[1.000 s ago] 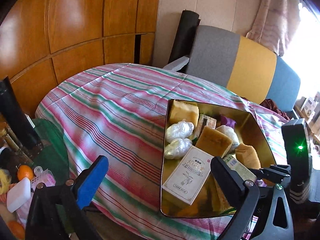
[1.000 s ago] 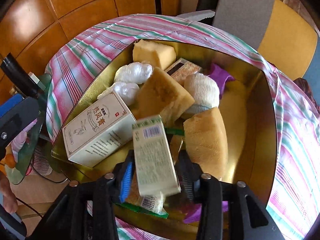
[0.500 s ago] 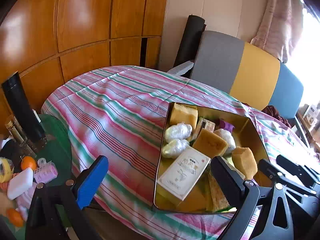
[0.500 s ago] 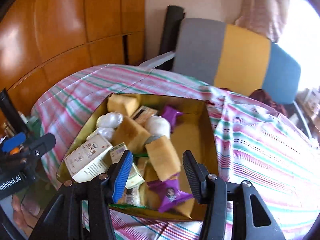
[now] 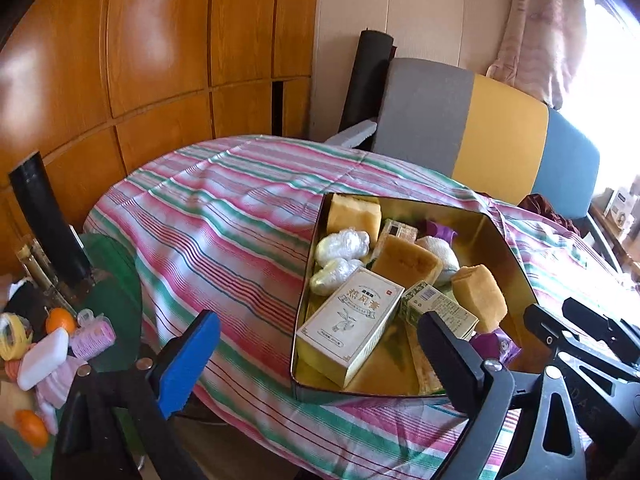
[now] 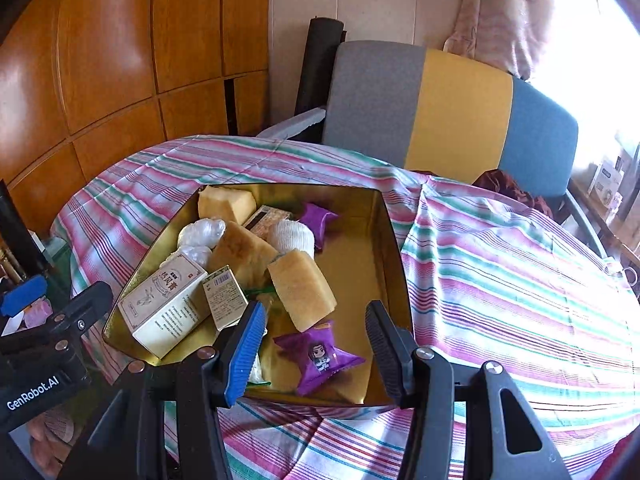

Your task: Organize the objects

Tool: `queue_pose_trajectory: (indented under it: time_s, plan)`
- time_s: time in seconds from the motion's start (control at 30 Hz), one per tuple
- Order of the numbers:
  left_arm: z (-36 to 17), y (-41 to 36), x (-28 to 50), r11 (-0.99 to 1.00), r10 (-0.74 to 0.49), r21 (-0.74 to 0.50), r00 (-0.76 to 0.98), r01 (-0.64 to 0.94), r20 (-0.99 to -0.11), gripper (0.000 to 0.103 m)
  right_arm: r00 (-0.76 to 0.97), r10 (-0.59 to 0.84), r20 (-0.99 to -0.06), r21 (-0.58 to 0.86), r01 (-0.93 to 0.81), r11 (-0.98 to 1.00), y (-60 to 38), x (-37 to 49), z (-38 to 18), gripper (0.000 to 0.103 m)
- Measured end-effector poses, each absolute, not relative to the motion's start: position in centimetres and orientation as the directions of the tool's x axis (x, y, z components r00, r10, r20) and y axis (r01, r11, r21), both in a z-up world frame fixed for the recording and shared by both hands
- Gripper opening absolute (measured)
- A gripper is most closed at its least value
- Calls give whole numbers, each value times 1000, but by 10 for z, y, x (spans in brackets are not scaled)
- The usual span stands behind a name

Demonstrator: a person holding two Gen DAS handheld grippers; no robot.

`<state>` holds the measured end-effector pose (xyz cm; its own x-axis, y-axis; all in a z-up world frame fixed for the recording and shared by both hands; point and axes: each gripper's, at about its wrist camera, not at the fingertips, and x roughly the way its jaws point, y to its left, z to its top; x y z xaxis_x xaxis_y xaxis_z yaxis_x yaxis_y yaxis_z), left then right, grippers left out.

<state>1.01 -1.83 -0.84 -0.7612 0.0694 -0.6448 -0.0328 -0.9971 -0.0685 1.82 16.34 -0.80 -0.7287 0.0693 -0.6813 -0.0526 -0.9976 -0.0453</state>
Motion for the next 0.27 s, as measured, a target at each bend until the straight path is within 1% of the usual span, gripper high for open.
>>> queue_pose_trajectory:
  time_s: [0.2,0.27]
  plan:
    - [-5,-16,13,-998,64,-50,-771,-41,-634,98,-726,67,-685,-45,-49,-998,163,17,-8,53]
    - [-4,-15,12,-998,58,-42,-770,-40,-636,102,-726,68,-684,-46,-50,-998,163,17,-8,53]
